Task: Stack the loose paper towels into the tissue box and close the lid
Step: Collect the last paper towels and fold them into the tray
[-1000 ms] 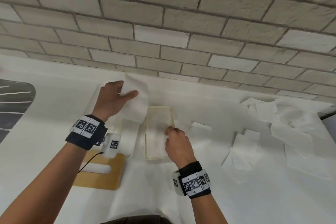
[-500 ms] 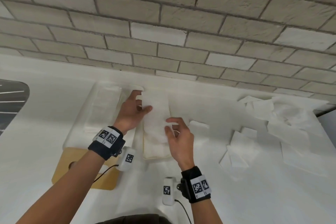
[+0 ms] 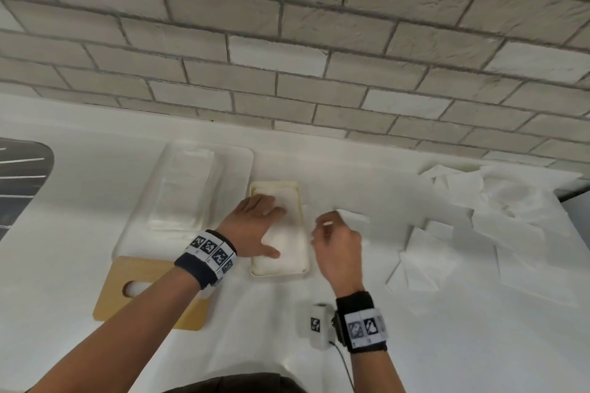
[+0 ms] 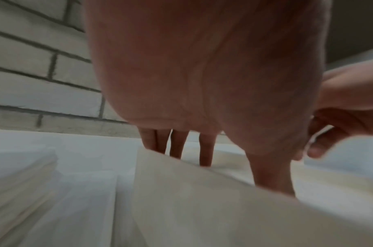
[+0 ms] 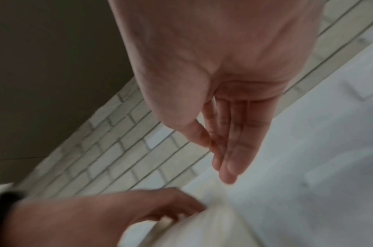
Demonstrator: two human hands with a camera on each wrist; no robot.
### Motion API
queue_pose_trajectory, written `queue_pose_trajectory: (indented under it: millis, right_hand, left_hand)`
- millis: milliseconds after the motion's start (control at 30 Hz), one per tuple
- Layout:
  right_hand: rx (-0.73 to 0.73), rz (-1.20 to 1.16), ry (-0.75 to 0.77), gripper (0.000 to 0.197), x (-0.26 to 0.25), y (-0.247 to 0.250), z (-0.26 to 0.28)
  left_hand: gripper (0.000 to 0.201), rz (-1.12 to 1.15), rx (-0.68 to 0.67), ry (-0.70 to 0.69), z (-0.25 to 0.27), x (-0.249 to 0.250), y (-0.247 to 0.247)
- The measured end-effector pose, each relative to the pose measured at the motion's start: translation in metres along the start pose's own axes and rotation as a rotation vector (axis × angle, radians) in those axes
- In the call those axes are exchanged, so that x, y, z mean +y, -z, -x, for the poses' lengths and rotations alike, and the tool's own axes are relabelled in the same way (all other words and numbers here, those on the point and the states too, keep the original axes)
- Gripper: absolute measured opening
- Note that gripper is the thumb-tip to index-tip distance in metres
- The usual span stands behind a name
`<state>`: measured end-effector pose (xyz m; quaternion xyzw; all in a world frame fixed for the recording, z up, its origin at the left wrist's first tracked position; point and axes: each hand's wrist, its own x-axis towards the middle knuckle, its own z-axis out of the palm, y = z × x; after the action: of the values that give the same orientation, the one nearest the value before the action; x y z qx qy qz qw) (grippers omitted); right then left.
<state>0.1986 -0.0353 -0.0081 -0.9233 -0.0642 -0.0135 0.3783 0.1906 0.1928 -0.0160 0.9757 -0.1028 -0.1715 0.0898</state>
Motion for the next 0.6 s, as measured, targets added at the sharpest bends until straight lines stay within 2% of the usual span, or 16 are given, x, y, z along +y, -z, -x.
queue_pose_trajectory:
  millis: [67,167,233,300,367,433,533,600]
  right_hand:
    - [0.051,0.059,-0.073,0.02,0.031,0.01,-0.018]
    - [-0.204,0.288,-0.196,0.054,0.079,0.01,-0.034]
    - [-0.291,0.43,-0.196,0.053,0.101,0.008,-0.034]
    - [-0.266,0.436,-0.154,0.038,0.112,0.01,-0.032]
    - [-0.18,0.319,-0.107,0.027,0.107,0.021,-0.028]
    - [-0.143,0.107,-0.03,0.023,0.086,0.041,-0.023]
    - [-0.303,-0.202,0.142,0.01,0.018,0.085,-0.013]
    - [-0.406,-0.34,0.202,0.009,-0.029,0.109,-0.009]
  left_hand:
    - [0.104,-0.037,0.003,-0.003,-0.001,0.002,-0.004]
    - [0.103,0.029,0.03,0.005,-0.001,0.003,0.001]
    - [0.095,0.125,0.065,0.018,0.002,0.006,0.007]
    - [0.083,0.226,0.151,0.025,0.006,0.009,0.013]
    - [0.072,0.375,0.241,0.02,0.011,0.015,0.023]
    - [0.075,0.534,0.258,0.005,0.017,0.022,0.038]
    - [0.103,0.679,0.21,-0.059,0.025,0.035,0.063]
    - [0.111,0.789,0.214,-0.144,0.028,0.044,0.081]
